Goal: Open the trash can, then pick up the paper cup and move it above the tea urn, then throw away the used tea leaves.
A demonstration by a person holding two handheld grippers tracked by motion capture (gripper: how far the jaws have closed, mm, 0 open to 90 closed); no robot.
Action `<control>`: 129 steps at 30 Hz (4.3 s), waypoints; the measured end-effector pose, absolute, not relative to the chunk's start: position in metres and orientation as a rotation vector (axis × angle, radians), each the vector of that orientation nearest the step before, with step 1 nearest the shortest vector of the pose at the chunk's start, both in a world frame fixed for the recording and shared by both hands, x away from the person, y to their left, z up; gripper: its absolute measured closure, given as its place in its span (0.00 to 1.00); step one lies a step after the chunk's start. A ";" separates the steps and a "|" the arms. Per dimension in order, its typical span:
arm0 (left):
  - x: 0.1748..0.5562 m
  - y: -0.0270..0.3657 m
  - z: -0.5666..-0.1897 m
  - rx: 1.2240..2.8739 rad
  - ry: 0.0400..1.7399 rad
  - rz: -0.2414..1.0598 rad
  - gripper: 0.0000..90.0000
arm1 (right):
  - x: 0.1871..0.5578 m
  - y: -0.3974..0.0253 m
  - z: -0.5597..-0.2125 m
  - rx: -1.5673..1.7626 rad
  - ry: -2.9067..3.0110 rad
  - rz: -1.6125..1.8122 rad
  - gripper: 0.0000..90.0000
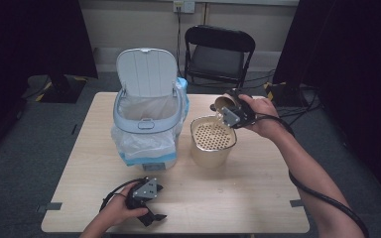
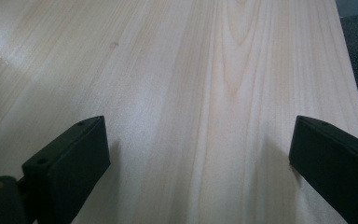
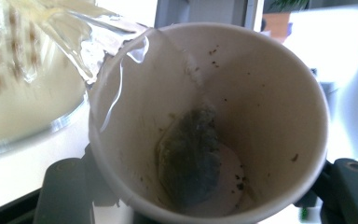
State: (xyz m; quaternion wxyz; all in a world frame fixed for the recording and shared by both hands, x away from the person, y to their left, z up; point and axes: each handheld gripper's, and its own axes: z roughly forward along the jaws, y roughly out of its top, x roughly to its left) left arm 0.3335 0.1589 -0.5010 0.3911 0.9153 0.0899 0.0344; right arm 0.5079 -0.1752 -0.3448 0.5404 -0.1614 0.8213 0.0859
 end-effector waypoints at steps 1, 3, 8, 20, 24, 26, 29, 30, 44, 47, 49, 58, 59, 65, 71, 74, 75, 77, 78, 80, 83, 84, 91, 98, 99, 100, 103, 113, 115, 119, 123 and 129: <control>0.334 0.159 -0.501 2.325 0.227 0.087 0.05 | 0.506 -0.173 -0.347 -0.425 1.918 0.149 0.33; 0.333 0.159 -0.501 2.335 0.230 0.087 0.04 | 0.499 -0.167 -0.352 -0.550 1.843 0.017 0.33; 0.333 0.158 -0.501 2.325 0.222 0.088 0.03 | 0.493 -0.161 -0.360 -0.707 1.677 -0.168 0.34; 0.334 0.159 -0.501 2.333 0.220 0.089 0.03 | 0.494 -0.159 -0.345 -0.577 1.670 -0.088 0.33; 0.334 0.158 -0.501 2.325 0.218 0.088 0.03 | 0.503 -0.170 -0.330 -0.276 1.927 0.206 0.33; 0.333 0.158 -0.501 2.327 0.220 0.086 0.03 | 0.507 -0.176 -0.325 -0.140 2.017 0.338 0.33; 0.333 0.158 -0.501 2.329 0.214 0.085 0.03 | 0.513 -0.183 -0.319 0.036 2.115 0.510 0.33; 0.333 0.158 -0.501 2.330 0.215 0.083 0.02 | 0.516 -0.186 -0.318 0.093 2.154 0.569 0.33; 0.333 0.158 -0.501 2.336 0.214 0.088 0.02 | 0.532 -0.191 -0.320 0.460 2.343 1.020 0.33; 0.333 0.158 -0.501 2.336 0.214 0.089 0.02 | 0.536 -0.193 -0.320 0.533 2.366 1.103 0.33; 0.333 0.158 -0.501 2.336 0.214 0.088 0.02 | 0.537 -0.193 -0.320 0.562 2.376 1.126 0.33; 0.334 0.159 -0.500 2.360 0.206 0.087 0.01 | 0.540 -0.193 -0.317 0.610 2.409 1.184 0.33; 0.335 0.157 -0.502 2.340 0.191 0.082 0.01 | 0.541 -0.193 -0.316 0.608 2.411 1.195 0.33; 0.334 0.157 -0.501 2.346 0.188 0.090 0.00 | 0.543 -0.190 -0.311 0.617 2.408 1.237 0.33; 0.334 0.157 -0.501 2.346 0.188 0.090 0.00 | 0.545 -0.186 -0.305 0.612 2.414 1.236 0.33; 0.334 0.157 -0.501 2.345 0.189 0.089 0.00 | 0.545 -0.184 -0.302 0.617 2.411 1.262 0.32; 0.334 0.157 -0.501 2.344 0.190 0.089 0.00 | 0.546 -0.184 -0.301 0.620 2.410 1.271 0.32; 0.334 0.157 -0.501 2.344 0.190 0.088 0.00 | 0.546 -0.182 -0.300 0.622 2.410 1.284 0.32; 0.334 0.157 -0.501 2.345 0.190 0.089 0.00 | 0.546 -0.181 -0.299 0.623 2.411 1.287 0.32; 0.334 0.157 -0.501 2.342 0.191 0.092 0.00 | 0.547 -0.179 -0.297 0.621 2.416 1.289 0.32; 0.334 0.157 -0.501 2.342 0.191 0.091 0.00 | 0.548 -0.175 -0.293 0.612 2.428 1.278 0.32; 0.334 0.157 -0.501 2.342 0.190 0.091 0.00 | 0.548 -0.173 -0.291 0.606 2.435 1.275 0.32; 0.334 0.157 -0.501 2.344 0.191 0.092 0.00 | 0.549 -0.162 -0.278 0.580 2.456 1.273 0.32; 0.334 0.157 -0.501 2.344 0.194 0.093 0.00 | 0.548 -0.151 -0.263 0.557 2.493 1.293 0.32; 0.334 0.157 -0.501 2.346 0.192 0.094 0.00 | 0.548 -0.150 -0.261 0.550 2.497 1.285 0.32; 0.334 0.157 -0.501 2.344 0.194 0.094 0.00 | 0.548 -0.149 -0.259 0.549 2.503 1.281 0.32; 0.334 0.157 -0.501 2.344 0.195 0.094 0.00 | 0.547 -0.144 -0.255 0.543 2.519 1.289 0.32; 0.333 0.157 -0.501 2.343 0.201 0.094 0.00 | 0.543 -0.128 -0.237 0.494 2.547 1.287 0.32; 0.334 0.157 -0.501 2.345 0.198 0.095 0.00 | 0.542 -0.125 -0.233 0.492 2.545 1.287 0.32; 0.333 0.157 -0.501 2.344 0.199 0.094 0.00 | 0.540 -0.117 -0.227 0.477 2.545 1.294 0.32; 0.333 0.157 -0.502 2.342 0.203 0.075 0.00 | 0.537 -0.110 -0.220 0.451 2.549 1.295 0.32; 0.333 0.157 -0.502 2.342 0.202 0.076 0.00 | 0.534 -0.105 -0.212 0.443 2.552 1.303 0.32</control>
